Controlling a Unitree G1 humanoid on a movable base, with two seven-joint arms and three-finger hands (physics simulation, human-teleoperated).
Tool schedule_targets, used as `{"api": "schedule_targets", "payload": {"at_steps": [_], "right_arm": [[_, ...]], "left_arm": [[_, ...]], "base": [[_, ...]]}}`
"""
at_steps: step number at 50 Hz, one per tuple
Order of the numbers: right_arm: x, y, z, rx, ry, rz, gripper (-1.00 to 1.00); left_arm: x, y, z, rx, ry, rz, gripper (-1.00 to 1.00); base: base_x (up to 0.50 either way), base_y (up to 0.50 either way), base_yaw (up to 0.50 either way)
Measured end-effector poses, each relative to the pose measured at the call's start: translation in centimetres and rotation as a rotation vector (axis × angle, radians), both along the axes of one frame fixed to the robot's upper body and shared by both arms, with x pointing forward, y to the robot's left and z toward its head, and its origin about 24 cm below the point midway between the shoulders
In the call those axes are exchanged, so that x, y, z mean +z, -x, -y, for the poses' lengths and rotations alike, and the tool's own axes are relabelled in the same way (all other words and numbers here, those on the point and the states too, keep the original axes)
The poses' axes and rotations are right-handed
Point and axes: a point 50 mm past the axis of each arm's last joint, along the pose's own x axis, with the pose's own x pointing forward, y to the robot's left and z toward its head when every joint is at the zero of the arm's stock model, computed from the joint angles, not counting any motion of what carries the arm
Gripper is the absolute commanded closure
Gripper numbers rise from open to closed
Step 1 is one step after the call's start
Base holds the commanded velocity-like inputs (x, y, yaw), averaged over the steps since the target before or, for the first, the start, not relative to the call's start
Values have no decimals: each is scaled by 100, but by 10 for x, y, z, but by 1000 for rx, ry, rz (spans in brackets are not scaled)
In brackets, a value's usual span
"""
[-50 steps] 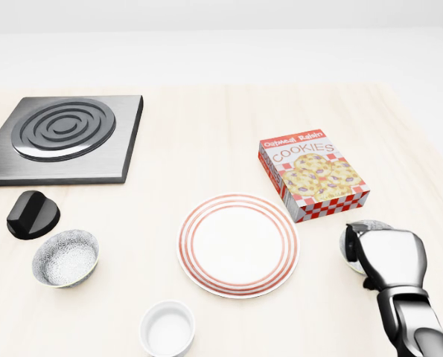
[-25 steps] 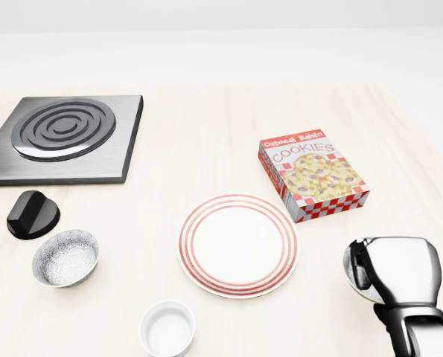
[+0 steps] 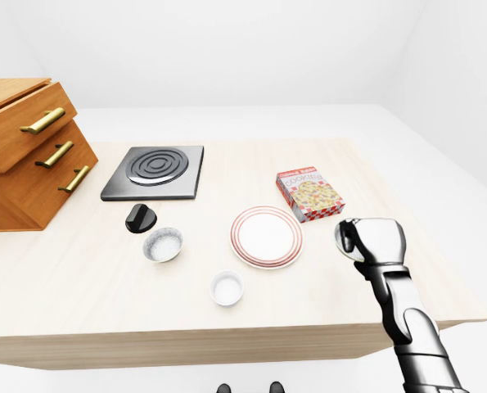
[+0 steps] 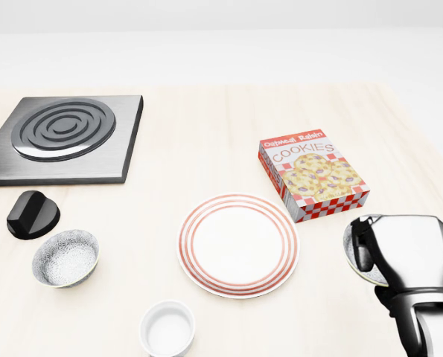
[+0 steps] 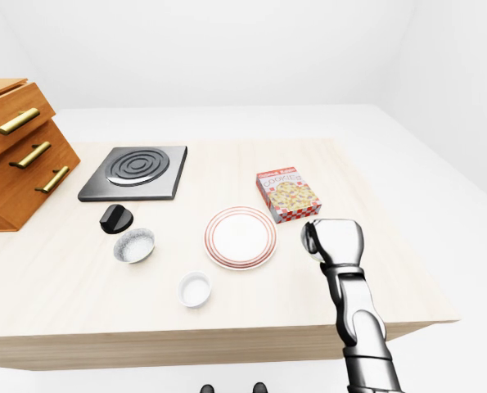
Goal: Pick the akita bowl next to the plate and place it on the plate.
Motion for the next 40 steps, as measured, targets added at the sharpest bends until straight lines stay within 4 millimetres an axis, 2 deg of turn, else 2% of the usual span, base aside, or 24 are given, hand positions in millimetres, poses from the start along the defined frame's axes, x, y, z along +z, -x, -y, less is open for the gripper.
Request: {"api": "schedule_targets", "payload": {"at_steps": [8, 26, 40], "right_arm": [[12, -4, -10, 30, -25, -2, 100], [23, -18, -36, 115, -71, -19, 100], [49, -33, -71, 227, -97, 17, 100]], "left_arm": [[0, 0, 0, 1, 1, -2, -100], [-1, -1, 0, 1, 4, -5, -100], [-2, -1, -1, 2, 7, -7, -100]], "base": [[0, 0, 0], [0, 0, 0], [0, 0, 0]]}}
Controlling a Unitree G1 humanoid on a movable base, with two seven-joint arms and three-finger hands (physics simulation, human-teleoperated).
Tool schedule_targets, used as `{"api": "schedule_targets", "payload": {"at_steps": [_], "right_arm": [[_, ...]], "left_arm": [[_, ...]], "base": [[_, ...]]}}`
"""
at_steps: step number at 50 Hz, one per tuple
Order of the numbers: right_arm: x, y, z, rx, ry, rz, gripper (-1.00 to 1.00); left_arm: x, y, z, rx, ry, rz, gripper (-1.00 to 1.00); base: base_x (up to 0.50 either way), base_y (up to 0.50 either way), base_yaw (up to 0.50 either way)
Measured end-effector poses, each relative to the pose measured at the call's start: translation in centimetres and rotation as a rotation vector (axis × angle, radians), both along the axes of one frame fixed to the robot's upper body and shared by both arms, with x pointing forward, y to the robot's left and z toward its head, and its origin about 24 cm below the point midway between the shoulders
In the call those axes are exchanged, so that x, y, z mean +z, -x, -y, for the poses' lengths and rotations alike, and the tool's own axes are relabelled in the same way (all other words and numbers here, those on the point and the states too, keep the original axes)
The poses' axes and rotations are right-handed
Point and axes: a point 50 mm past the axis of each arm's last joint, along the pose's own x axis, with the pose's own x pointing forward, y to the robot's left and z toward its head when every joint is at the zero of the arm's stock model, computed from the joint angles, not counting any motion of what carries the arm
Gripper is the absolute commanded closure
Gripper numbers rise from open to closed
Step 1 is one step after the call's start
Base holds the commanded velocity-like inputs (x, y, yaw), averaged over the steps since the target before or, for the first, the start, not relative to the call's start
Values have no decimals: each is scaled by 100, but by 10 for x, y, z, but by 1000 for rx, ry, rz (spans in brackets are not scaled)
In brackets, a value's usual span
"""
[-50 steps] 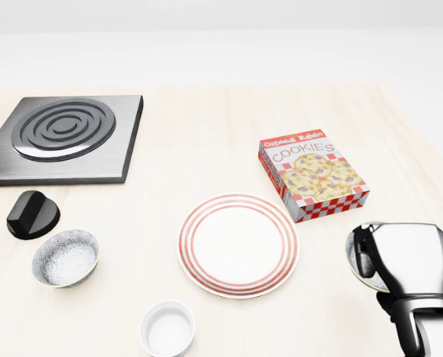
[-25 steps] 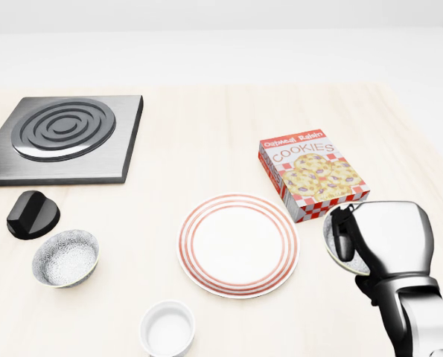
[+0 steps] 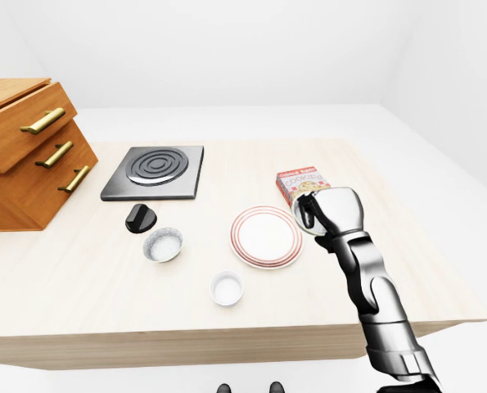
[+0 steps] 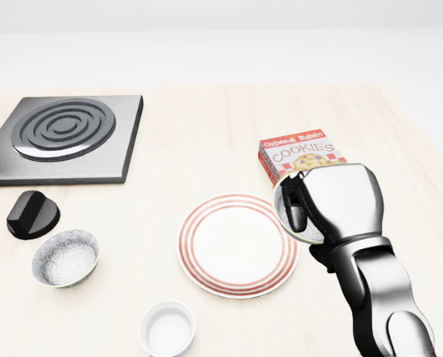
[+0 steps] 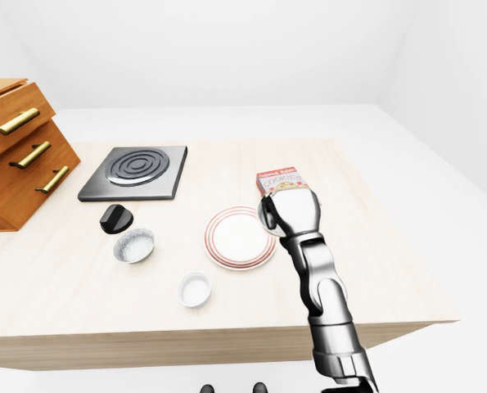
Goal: Pick the akita bowl next to the plate and place it on the plate.
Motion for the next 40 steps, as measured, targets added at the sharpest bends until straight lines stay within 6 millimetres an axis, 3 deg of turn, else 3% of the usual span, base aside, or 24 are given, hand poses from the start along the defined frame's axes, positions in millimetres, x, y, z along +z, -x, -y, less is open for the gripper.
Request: {"api": "schedule_targets", "payload": {"at_steps": [15, 40], "right_arm": [[9, -15, -37, 96, -2, 19, 100], [-12, -39, -59, 129, 0, 2, 100]], "left_arm": [[-2, -1, -1, 0, 6, -5, -100], [-1, -1, -1, -1, 3, -4, -100]], "base": [[0, 0, 0], [0, 0, 0]]}}
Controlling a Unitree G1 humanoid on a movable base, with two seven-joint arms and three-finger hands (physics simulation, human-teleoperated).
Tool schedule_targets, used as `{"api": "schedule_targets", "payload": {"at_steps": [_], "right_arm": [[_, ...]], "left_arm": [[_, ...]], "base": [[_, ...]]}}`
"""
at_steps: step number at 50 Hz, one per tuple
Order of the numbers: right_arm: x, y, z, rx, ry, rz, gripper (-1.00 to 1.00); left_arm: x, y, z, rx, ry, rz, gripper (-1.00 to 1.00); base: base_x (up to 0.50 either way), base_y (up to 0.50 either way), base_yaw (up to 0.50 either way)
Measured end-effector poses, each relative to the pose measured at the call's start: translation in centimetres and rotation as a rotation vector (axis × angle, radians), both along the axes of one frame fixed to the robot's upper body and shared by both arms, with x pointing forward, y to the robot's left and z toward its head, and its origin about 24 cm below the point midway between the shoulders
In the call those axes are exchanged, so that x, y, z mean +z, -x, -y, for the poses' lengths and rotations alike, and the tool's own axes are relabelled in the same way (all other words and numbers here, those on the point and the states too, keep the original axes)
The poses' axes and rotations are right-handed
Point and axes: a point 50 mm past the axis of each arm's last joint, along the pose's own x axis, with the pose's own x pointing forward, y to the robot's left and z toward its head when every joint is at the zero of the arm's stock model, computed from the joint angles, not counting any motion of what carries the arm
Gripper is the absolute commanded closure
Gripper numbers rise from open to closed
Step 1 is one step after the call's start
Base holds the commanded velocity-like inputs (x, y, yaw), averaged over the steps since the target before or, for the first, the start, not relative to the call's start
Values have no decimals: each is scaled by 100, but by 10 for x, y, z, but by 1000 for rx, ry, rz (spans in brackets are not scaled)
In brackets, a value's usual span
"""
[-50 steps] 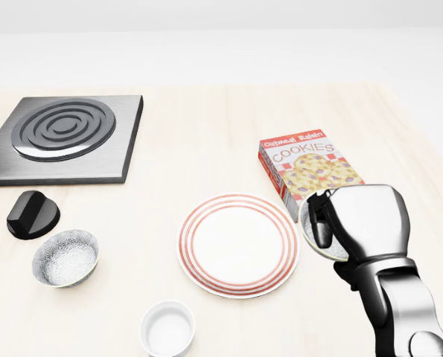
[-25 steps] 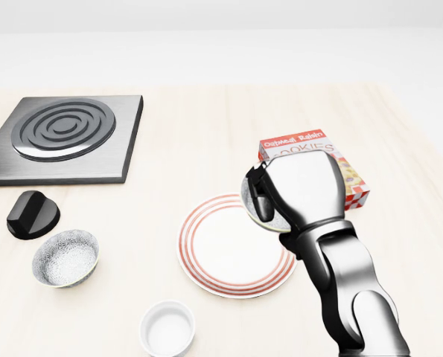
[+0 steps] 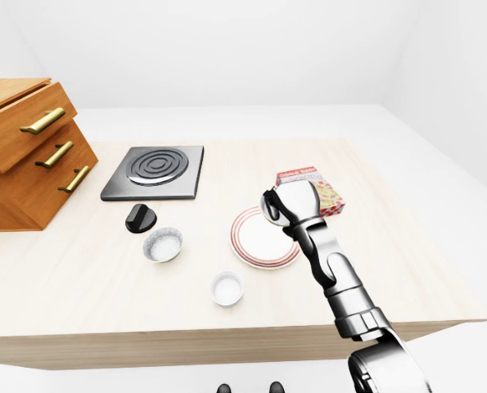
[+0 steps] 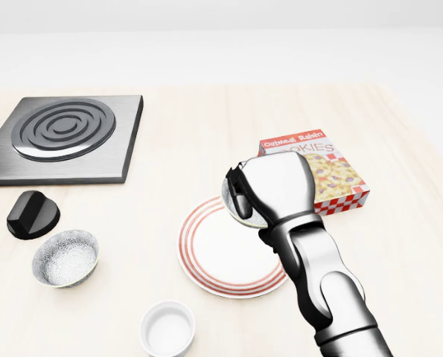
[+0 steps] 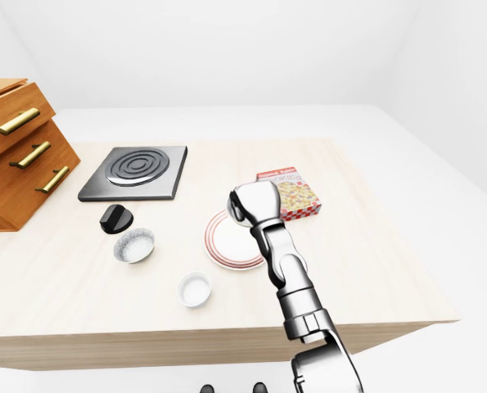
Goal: Pick the akita bowl next to the plate and place it on the plate.
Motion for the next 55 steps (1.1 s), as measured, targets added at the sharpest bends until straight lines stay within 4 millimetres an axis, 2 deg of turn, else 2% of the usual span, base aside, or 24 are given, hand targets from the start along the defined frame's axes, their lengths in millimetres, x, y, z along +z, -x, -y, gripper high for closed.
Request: {"api": "schedule_targets", "payload": {"at_steps": [25, 42, 55], "right_arm": [[-22, -19, -21, 24, 19, 25, 100], [-42, -22, -26, 25, 47, 21, 100], [-54, -22, -29, 34, 79, -45, 100]], "left_arm": [[1, 0, 1, -3, -5, 1, -100], [0, 0, 1, -4, -2, -2, -100], [1, 1, 1, -3, -6, 3, -100]], "base": [[0, 0, 0], [0, 0, 0], [0, 0, 0]]}}
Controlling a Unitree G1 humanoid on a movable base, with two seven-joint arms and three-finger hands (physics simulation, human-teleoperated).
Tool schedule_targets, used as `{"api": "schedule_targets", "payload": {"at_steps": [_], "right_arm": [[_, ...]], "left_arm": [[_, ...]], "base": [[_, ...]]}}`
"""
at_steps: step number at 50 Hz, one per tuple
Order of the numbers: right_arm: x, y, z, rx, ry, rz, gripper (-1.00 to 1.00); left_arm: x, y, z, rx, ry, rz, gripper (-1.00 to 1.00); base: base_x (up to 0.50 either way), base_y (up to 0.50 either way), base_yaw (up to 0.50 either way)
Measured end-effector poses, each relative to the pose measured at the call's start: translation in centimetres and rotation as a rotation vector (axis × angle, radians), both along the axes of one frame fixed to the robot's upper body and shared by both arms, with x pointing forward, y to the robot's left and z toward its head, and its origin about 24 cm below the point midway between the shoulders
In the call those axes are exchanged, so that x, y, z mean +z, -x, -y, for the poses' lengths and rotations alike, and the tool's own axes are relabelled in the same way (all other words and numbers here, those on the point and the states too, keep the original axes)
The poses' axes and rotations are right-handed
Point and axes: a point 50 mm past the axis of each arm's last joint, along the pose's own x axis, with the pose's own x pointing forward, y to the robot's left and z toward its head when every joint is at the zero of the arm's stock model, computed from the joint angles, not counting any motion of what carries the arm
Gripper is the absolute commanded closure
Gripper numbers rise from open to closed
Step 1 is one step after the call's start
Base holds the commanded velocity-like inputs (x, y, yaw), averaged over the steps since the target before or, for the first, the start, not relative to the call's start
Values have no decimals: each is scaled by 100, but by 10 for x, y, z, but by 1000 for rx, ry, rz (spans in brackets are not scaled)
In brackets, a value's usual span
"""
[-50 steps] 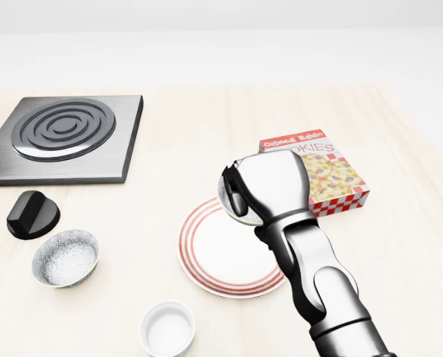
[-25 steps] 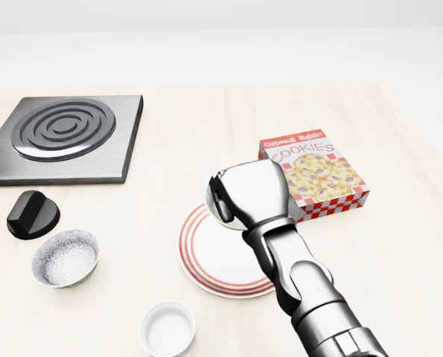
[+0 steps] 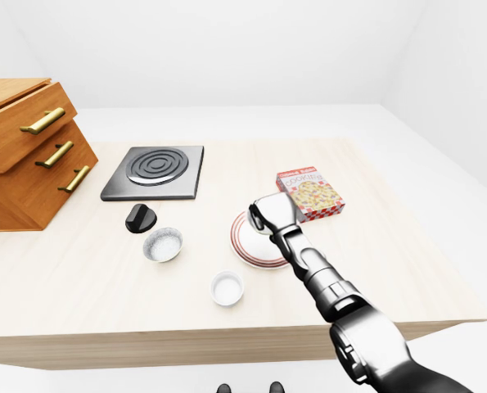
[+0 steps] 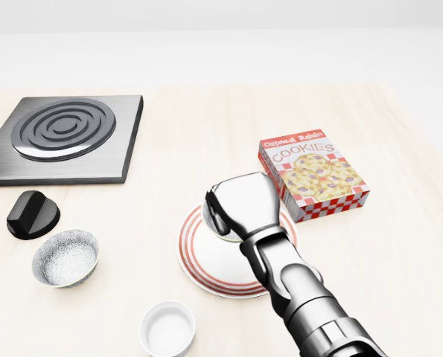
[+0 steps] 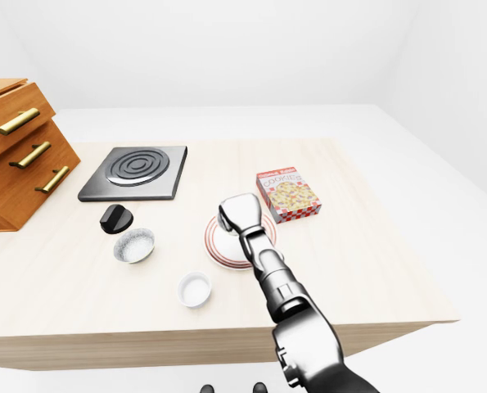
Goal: Pick the akita bowl next to the plate and place it on the plate.
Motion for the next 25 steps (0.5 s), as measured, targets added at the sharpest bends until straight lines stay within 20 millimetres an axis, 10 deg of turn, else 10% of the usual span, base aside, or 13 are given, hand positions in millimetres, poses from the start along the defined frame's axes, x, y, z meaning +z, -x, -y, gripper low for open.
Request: {"api": "schedule_targets", "payload": {"at_steps": [25], "right_arm": [[-15, 1, -5, 12, 45, -82, 100]], "left_arm": [[-2, 0, 0, -3, 4, -4, -100]], "base": [[0, 0, 0]]}}
